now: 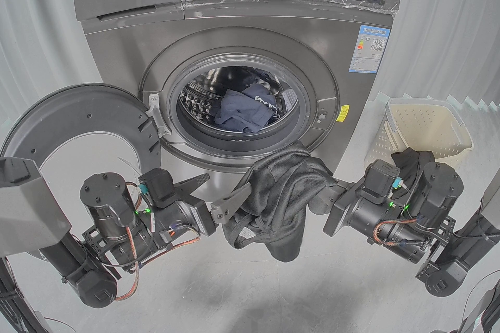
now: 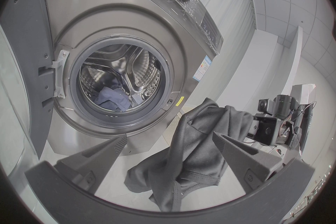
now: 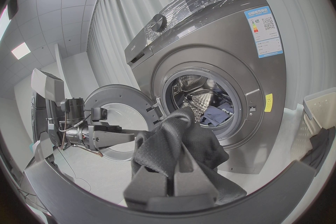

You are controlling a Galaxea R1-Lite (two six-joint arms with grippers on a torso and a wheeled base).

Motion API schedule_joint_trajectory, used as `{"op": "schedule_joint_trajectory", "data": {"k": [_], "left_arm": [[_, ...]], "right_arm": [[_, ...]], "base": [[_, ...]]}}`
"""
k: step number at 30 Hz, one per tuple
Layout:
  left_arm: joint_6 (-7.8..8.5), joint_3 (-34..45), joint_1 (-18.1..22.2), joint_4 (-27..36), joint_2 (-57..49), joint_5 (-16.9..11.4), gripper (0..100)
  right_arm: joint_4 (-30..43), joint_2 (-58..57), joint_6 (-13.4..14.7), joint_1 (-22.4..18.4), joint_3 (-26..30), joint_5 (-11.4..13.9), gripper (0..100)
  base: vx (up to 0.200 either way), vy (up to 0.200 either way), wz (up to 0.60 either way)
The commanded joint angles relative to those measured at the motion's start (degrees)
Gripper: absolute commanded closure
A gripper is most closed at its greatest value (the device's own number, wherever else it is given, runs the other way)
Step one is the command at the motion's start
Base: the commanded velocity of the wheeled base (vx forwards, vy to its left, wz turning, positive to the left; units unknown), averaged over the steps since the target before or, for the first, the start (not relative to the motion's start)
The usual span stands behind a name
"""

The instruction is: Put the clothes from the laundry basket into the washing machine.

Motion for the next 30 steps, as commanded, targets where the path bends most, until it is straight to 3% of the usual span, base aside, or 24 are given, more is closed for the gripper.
{"op": "schedule_joint_trajectory", "data": {"k": [1,5,16,17,30], "left_arm": [[0.69,-2.1,0.2,0.0,3.6,-0.1,0],[0.87,-5.8,0.2,0.0,6.6,0.0,0],[3.68,-13.6,0.8,0.0,14.7,0.6,0],[3.68,-13.7,0.7,0.0,14.6,0.6,100],[3.86,-12.6,0.9,-0.1,12.0,0.8,100]], "right_arm": [[0.1,-0.8,-0.1,0.1,-0.2,0.1,100],[0.1,-0.7,-0.1,0.2,-0.3,0.2,100],[-0.1,-0.7,-0.1,1.3,-0.3,0.1,100],[-0.1,-0.7,-0.1,1.3,-0.3,0.1,100],[0.0,-0.8,-0.1,1.2,0.0,0.1,100]], "base": [[0.000,0.000,0.00],[0.000,0.000,0.00],[0.000,0.000,0.00],[0.000,0.000,0.00],[0.000,0.000,0.00]]}}
